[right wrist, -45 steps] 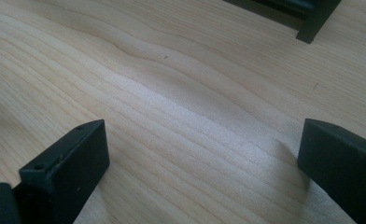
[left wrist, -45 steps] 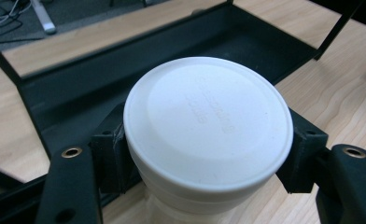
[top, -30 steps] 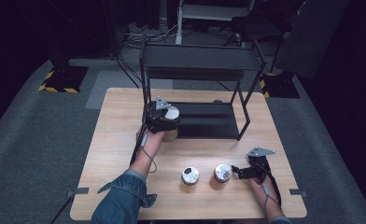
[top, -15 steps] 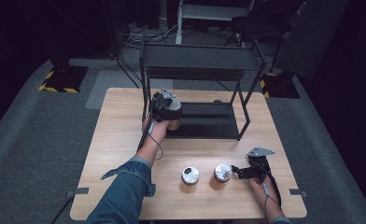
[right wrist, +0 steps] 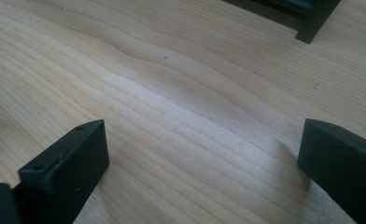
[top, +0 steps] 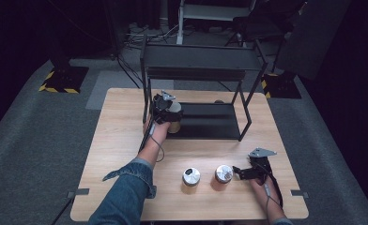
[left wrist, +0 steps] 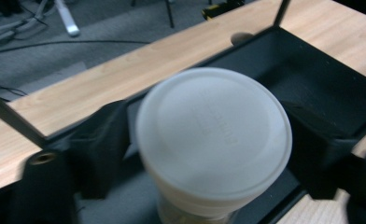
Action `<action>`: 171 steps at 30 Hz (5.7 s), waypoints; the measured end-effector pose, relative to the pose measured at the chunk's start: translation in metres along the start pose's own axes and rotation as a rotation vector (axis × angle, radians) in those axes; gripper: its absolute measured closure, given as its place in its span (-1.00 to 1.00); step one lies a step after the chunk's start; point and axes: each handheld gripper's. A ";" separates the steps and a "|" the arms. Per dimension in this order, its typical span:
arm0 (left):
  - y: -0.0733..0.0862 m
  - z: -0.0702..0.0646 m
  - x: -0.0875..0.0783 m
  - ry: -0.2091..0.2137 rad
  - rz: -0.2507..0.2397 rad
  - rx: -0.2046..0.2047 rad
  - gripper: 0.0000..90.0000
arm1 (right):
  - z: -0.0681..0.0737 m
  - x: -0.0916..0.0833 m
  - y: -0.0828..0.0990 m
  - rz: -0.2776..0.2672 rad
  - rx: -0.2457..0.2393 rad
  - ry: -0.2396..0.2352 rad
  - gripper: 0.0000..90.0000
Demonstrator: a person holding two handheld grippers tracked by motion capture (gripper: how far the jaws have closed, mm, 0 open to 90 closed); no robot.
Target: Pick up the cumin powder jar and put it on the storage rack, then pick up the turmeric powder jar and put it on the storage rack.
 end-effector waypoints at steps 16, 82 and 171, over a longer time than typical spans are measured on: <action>0.025 -0.020 -0.081 0.047 -0.045 0.080 -0.72 | 0.000 0.000 0.000 0.000 0.000 0.000 -0.97; 0.215 0.012 -0.147 -0.015 0.191 -0.043 -0.85 | 0.001 -0.001 0.001 0.001 0.001 0.001 -0.97; 0.216 0.010 -0.148 -0.021 0.191 -0.050 -0.86 | 0.184 -0.009 -0.045 -0.188 -0.170 -0.158 -0.65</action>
Point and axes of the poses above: each handheld gripper's, and its own axes: x roughly forward along the jaws, y roughly out of its underside, z roughly to its left, and after that the axes turned 1 degree about -y, right-handed
